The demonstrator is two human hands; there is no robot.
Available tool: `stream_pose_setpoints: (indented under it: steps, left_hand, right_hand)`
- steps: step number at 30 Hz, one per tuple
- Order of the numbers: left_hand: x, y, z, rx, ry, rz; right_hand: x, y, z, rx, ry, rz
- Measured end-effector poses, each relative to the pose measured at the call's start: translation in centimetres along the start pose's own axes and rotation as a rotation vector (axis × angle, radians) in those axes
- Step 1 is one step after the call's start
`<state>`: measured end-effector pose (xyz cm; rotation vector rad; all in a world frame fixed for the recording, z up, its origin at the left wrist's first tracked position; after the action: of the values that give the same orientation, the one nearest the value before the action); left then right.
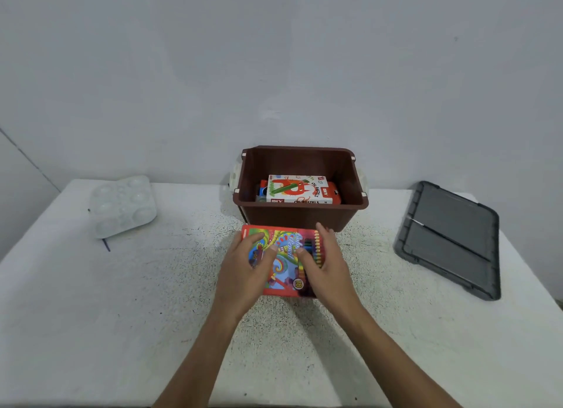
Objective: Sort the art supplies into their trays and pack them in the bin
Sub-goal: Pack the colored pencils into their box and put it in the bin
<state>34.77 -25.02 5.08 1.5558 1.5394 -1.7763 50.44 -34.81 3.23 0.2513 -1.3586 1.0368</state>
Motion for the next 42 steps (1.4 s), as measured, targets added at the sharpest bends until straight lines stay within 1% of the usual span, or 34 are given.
stream_pose_setpoints:
  steps: [5,9,12,15,19,24,29,32,36,39,42]
  left_hand:
    - [-3.4,-2.0,-1.3,-0.068,0.07,0.148]
    - [-5.5,-3.3,-2.8,-0.106,0.135,0.176]
    - [-6.4,-3.7,-4.9,-0.084,0.133,0.141]
    - [-7.1,-3.6,-7.6,-0.035,0.145,0.091]
    - [-7.6,-2.5,-11.2,0.013,0.173,0.029]
    - [-6.3,-0.2,-15.7,0.071,0.118,0.028]
    - [-3.9,2.1,-19.0,0.106,0.057,0.077]
    - [-2.3,3.5,-20.3,0.144,0.0,0.081]
    - [0.1,4.9,-21.1,0.177,-0.107,0.108]
    - [1.2,5.9,-21.3,0.214,-0.147,0.118]
    - [2.2,7.1,-21.6,0.283,-0.205,0.107]
  right_hand:
    - [3.9,-1.8,0.0,-0.019,-0.046,-0.059]
    - [7.3,-3.3,-0.3,-0.015,-0.099,-0.138]
    - [9.2,-4.4,-1.6,-0.049,-0.088,-0.147]
    - [10.9,-5.1,-3.8,-0.087,-0.094,-0.085]
    - [12.3,-5.5,-6.9,-0.092,-0.097,-0.019]
    - [13.1,-5.8,-10.9,-0.113,-0.076,0.027]
    - [12.5,-5.3,-14.6,-0.082,-0.034,0.04]
    - [11.7,-4.8,-16.6,-0.071,-0.008,0.06]
    - [9.7,-3.9,-18.7,-0.066,0.071,0.081]
    - [8.2,-3.4,-20.0,-0.079,0.104,0.125]
    - [7.3,-2.7,-21.3,-0.035,0.133,0.207]
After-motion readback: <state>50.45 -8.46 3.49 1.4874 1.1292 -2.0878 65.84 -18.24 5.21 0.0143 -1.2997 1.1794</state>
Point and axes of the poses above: each hand's wrist, its own z-axis away from the middle knuckle, its own y-axis out of the palm, x = y × z, the point moved 8 cm from there along -z, towards the middle knuckle, and after that the axes turned 14 degrees about y, right-handed, at the moved point
